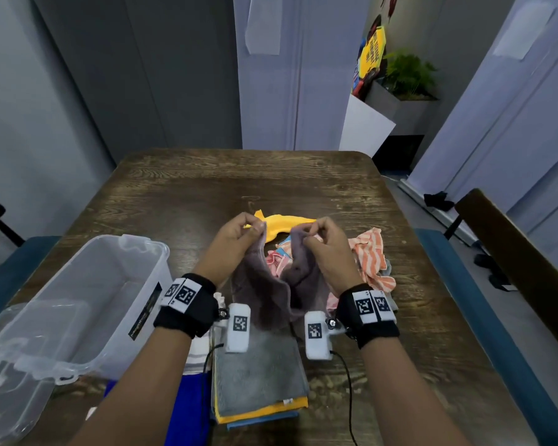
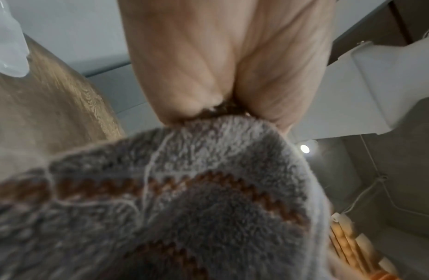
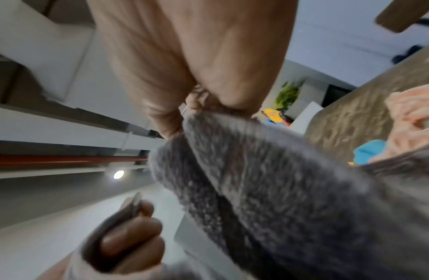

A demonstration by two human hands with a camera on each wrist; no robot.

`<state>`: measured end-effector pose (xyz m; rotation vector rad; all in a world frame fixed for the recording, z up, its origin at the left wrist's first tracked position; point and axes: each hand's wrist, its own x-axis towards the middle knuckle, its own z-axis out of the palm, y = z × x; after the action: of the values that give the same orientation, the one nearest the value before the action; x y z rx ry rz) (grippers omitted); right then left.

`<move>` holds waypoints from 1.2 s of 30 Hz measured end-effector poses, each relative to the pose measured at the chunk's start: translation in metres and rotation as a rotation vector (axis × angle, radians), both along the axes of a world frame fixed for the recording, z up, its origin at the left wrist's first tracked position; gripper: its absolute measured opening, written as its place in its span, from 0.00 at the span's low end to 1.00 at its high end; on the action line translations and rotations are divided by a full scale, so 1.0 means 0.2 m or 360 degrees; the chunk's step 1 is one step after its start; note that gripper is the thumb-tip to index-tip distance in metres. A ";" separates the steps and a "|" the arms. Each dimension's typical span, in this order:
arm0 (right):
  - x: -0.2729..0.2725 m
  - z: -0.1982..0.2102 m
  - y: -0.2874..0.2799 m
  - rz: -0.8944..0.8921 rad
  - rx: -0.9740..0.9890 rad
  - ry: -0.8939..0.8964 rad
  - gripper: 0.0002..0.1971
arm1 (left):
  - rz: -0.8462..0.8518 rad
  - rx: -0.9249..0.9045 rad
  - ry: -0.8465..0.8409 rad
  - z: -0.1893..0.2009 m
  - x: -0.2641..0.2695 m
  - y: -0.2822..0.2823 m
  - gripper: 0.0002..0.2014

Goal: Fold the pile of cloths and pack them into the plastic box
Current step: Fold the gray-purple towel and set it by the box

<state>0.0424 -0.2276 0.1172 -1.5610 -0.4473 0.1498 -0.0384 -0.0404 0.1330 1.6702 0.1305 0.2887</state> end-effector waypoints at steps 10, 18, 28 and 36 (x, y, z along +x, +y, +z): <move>-0.10 0.11 -0.07 0.0640 0.0012 0.0034 0.13 | -0.0481 0.0257 0.0372 -0.31 -0.08 -0.11 0.13; -0.06 0.07 -0.24 0.0438 -0.0292 0.0142 0.03 | -0.0339 0.0574 0.0393 -0.47 -0.10 -0.11 0.04; -0.11 -0.15 -0.07 0.0454 -0.1404 -0.0441 0.04 | -0.0264 0.0718 0.0249 -0.32 -0.04 -0.12 0.07; -0.05 -0.05 -0.15 0.0314 -0.0686 -0.0141 0.10 | -0.0170 0.0758 0.0418 -0.44 -0.11 -0.05 0.06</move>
<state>0.0328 -0.2585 0.1066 -1.9490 -0.6713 0.3480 -0.0607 -0.0511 0.0446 2.1772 0.1774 0.0138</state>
